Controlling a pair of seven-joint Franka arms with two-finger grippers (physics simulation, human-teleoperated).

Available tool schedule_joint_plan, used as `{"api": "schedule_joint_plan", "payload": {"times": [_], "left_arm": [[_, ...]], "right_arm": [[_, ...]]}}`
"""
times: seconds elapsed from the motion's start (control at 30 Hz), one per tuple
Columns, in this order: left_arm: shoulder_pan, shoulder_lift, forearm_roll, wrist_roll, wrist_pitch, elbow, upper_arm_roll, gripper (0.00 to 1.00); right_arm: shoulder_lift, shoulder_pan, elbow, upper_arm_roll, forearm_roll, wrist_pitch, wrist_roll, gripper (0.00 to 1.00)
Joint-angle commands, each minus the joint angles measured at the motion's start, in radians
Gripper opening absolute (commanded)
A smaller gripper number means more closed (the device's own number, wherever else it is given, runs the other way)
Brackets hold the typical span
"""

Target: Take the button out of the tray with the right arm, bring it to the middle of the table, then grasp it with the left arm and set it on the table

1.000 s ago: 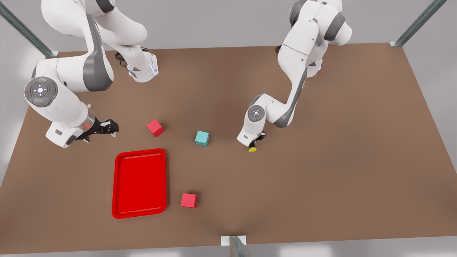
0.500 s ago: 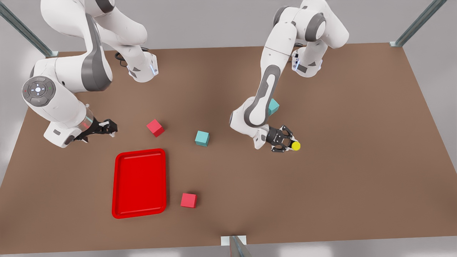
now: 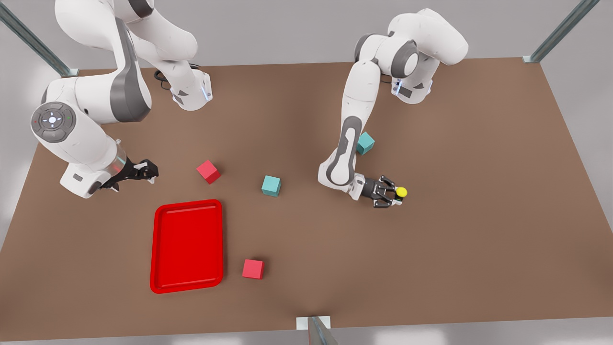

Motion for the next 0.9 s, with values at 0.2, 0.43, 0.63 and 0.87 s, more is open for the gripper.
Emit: {"api": "schedule_joint_plan", "payload": {"times": [0.2,0.43,0.63,0.87], "left_arm": [[-0.006,0.001,0.001,-0.547,0.035,-0.001,0.001,1.00],[-0.006,-0.013,0.001,-0.510,0.031,-0.002,0.002,1.00],[-0.008,-0.031,0.001,-0.458,-0.020,-0.015,0.005,1.00],[-0.011,-0.238,-0.008,-0.100,-0.073,-0.062,0.005,1.00]], "right_arm": [[0.002,0.000,0.001,0.001,0.000,0.001,-0.005,1.00],[0.002,0.001,0.001,0.001,0.000,0.001,-0.005,1.00],[0.003,0.000,0.001,0.001,0.000,0.001,-0.005,1.00],[0.002,-0.005,0.001,0.001,0.000,0.000,-0.008,1.00]]}}
